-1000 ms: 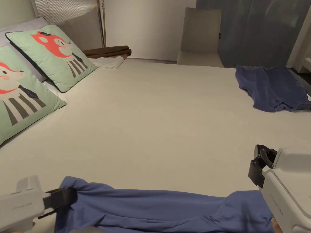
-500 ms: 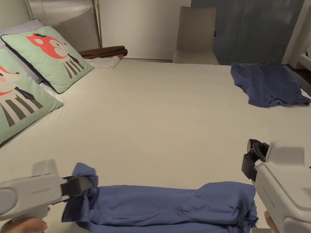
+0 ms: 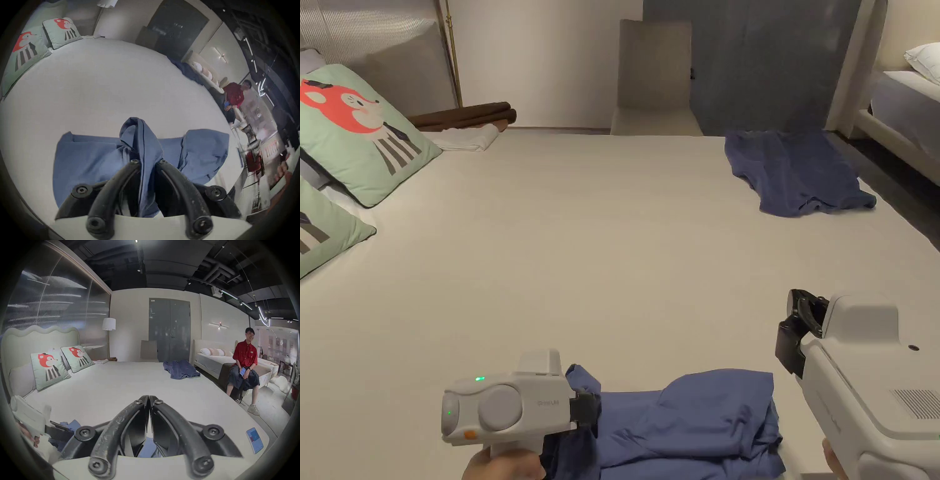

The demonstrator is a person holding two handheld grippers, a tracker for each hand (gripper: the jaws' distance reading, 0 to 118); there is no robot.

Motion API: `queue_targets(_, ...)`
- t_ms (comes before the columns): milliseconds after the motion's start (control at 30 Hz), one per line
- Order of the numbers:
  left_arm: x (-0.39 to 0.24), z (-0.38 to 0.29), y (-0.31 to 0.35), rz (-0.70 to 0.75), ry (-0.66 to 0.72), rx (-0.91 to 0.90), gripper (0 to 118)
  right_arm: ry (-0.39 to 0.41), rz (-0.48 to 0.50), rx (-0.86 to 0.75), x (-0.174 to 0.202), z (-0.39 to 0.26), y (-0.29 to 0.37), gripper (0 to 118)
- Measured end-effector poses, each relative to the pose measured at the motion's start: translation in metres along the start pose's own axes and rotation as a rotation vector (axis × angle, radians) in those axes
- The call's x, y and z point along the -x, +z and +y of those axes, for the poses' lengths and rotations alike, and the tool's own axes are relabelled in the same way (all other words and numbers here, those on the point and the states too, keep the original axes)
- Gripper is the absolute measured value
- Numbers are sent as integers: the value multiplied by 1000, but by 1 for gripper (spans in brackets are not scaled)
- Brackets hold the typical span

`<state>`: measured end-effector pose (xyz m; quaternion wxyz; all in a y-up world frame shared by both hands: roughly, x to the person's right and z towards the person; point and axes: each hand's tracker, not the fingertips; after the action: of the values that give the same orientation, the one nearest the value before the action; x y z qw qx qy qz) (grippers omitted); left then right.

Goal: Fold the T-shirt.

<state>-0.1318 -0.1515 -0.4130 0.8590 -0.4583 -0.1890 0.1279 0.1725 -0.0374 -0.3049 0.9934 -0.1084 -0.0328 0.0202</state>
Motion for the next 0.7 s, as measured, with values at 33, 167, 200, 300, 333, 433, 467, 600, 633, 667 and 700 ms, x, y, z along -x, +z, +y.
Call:
queue_targets(33,-6,-2,0,-3,-13,0,63,2,-3,0,-2,0,0,0)
queue_targets(167,-5,-3,12,-139,36,-42,113,-8,-12,5,-7,-1,0,0)
queue_targets(200,-5,-3,19,-159,47,-66,113,-11,-13,5,-7,-1,0,0)
queue_targets(300,-3,-1,46,-176,39,-211,111,-14,-17,6,-7,-1,0,0)
queue_targets(333,-1,0,56,-153,20,-257,107,-16,-17,6,-7,-2,0,0)
queue_targets(433,10,-4,78,-49,-64,-396,99,-20,-16,9,-7,-3,0,0)
queue_targets(467,14,-6,84,-3,-85,-430,88,-22,-15,10,-6,-4,0,0)
queue_targets(600,26,-16,90,238,-178,-488,2,-27,-11,15,-5,-6,0,0)
queue_targets(633,29,-20,87,287,-204,-489,1,-28,-10,15,-4,-6,1,0)
queue_targets(667,31,-24,83,287,-235,-482,0,-30,-11,15,-3,-6,1,0)
queue_targets(700,37,-28,77,303,-225,-467,0,-31,-12,16,-3,-7,1,0)
